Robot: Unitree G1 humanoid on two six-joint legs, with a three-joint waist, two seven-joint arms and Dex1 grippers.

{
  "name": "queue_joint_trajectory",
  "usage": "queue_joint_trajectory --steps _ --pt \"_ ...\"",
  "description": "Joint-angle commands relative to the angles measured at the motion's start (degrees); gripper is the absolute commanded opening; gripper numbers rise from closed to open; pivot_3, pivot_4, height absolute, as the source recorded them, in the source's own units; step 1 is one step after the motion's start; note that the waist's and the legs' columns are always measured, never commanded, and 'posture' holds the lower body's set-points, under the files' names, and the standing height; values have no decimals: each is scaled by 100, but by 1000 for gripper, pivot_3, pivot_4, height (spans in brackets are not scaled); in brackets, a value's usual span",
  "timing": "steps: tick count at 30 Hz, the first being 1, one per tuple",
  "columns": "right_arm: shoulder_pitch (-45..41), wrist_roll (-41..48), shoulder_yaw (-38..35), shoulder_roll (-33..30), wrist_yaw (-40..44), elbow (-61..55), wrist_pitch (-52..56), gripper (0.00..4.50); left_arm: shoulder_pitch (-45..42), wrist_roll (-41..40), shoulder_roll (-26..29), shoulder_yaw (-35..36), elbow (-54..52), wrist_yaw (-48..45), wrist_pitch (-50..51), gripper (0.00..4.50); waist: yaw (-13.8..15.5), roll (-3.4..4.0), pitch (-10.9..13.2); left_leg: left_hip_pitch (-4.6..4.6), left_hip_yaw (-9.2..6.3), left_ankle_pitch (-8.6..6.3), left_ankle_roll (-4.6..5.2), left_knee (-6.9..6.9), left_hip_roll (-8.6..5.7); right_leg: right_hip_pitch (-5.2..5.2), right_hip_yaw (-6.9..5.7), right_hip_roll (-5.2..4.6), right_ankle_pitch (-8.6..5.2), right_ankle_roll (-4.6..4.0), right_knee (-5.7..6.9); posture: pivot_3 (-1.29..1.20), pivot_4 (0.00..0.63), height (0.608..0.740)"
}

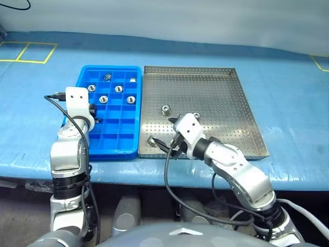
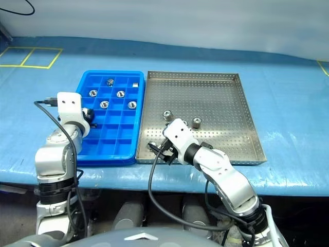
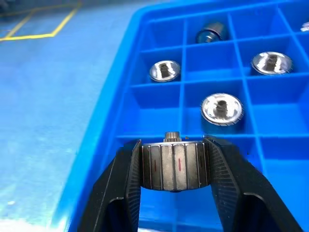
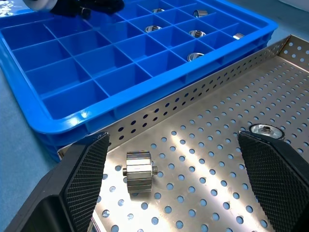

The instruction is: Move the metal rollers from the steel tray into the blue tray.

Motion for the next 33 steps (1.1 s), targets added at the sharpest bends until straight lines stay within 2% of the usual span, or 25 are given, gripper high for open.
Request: queue_joint_trajectory --steps 1,14,22,23,29,33 --pt "37 -39 -18 28 -7 -215 -123 4500 -92 91 -38 135 -117 192 -293 1699 -2 0 0 0 0 0 0 0 0 0 0 0 0 0 -1 118 150 740" --pt "89 -120 -23 105 -63 -236 -127 4500 111 203 -179 407 694 683 -505 1699 -59 0 -1 2 0 0 0 -2 0 3 -1 0 2 2 -6 116 150 740" --pt "115 -162 -77 106 -82 -283 -89 4500 -260 -179 -413 485 360 537 -565 4341 -108 -2 -1 6 1 1 -1 -2 4 4 0 4 -1 8 -4 88 150 740" --pt "125 -162 -99 110 -91 -300 -76 4500 -403 -334 -433 482 295 413 -565 4474 -106 -3 -1 4 0 2 -2 -1 3 4 -1 4 -2 10 -4 81 150 740" --pt "206 -107 -257 171 -167 -377 36 4500 -1423 -1302 -213 67 479 -908 -233 4474 -93 -6 1 -2 -1 4 -2 1 -3 7 -1 0 -1 28 -16 67 150 740" --pt "267 -127 -309 195 -230 -392 125 4500 -2031 -1861 180 -789 1316 -2396 269 4474 -139 -5 1 -1 0 3 -1 -4 -5 7 1 -1 -4 34 -19 51 150 740"
